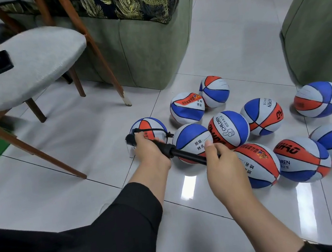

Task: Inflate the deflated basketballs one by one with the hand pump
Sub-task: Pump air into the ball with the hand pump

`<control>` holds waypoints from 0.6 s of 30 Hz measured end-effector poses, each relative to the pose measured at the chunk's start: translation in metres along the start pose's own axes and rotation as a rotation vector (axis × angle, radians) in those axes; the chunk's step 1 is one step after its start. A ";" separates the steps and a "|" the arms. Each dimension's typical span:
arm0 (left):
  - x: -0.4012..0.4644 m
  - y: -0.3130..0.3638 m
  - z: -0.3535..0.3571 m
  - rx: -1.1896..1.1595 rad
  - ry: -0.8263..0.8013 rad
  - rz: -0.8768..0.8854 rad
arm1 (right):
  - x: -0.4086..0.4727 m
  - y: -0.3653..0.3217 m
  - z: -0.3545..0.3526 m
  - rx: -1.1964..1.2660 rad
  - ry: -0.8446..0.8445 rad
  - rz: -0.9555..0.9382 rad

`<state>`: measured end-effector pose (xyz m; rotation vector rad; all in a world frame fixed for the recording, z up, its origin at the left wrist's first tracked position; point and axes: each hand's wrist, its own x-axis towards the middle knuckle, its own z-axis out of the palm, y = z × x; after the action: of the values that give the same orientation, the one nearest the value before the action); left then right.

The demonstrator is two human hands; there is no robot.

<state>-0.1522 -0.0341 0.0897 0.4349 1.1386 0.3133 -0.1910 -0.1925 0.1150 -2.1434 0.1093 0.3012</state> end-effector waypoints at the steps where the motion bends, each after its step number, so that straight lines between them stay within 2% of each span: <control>1: -0.005 -0.006 0.001 0.003 -0.004 -0.003 | -0.001 0.000 0.002 -0.002 0.006 0.002; 10: -0.030 -0.047 0.005 0.012 -0.025 -0.065 | 0.004 -0.009 0.012 -0.071 -0.003 0.021; 15: -0.020 -0.034 0.000 0.043 -0.077 -0.060 | -0.003 -0.008 0.013 -0.123 -0.082 -0.014; 18: -0.010 -0.014 -0.003 0.025 -0.039 -0.016 | -0.005 -0.008 0.006 -0.111 -0.075 -0.020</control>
<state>-0.1588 -0.0509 0.0900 0.4519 1.1090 0.2753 -0.1956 -0.1838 0.1196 -2.2384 0.0286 0.3832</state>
